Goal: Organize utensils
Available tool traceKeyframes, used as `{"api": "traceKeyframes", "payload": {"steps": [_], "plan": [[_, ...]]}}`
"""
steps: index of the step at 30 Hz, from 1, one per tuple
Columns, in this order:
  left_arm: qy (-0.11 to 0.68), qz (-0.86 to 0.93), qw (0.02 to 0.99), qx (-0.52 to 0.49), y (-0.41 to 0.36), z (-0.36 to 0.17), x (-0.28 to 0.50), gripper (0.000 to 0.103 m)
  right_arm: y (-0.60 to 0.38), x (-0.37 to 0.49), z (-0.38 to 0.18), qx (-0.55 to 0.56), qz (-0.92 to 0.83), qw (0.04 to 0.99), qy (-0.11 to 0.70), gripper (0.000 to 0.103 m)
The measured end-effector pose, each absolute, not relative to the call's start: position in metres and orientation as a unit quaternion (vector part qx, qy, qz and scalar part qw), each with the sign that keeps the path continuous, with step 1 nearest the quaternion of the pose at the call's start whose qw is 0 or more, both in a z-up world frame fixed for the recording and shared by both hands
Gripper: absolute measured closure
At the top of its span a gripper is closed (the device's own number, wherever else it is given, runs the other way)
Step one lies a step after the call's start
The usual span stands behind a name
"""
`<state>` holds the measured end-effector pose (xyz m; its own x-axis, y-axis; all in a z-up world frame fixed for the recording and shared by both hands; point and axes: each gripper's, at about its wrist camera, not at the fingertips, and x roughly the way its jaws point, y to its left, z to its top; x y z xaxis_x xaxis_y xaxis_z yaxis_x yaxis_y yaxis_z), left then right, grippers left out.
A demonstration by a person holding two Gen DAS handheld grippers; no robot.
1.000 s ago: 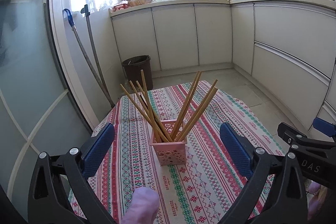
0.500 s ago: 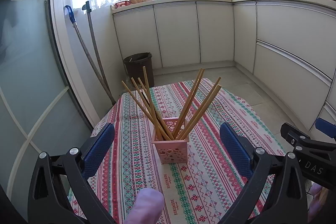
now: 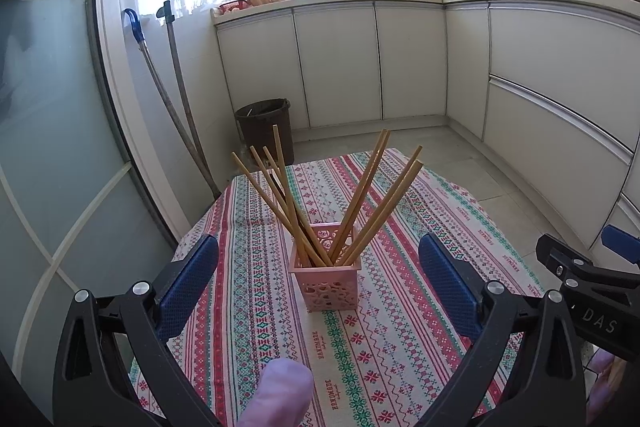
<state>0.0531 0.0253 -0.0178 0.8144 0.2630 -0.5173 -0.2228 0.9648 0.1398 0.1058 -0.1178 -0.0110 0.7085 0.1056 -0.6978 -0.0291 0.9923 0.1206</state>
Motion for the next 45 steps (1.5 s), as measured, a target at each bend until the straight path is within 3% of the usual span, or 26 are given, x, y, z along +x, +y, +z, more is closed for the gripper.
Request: {"api": "traceKeyframes", "payload": {"steps": [45], "plan": [[0.286, 0.141, 0.947, 0.030, 0.0285, -0.0227, 0.0564, 0.007, -0.1169, 0.1073, -0.0160, 0.049, 0.038, 0.920, 0.388, 0.006]]}}
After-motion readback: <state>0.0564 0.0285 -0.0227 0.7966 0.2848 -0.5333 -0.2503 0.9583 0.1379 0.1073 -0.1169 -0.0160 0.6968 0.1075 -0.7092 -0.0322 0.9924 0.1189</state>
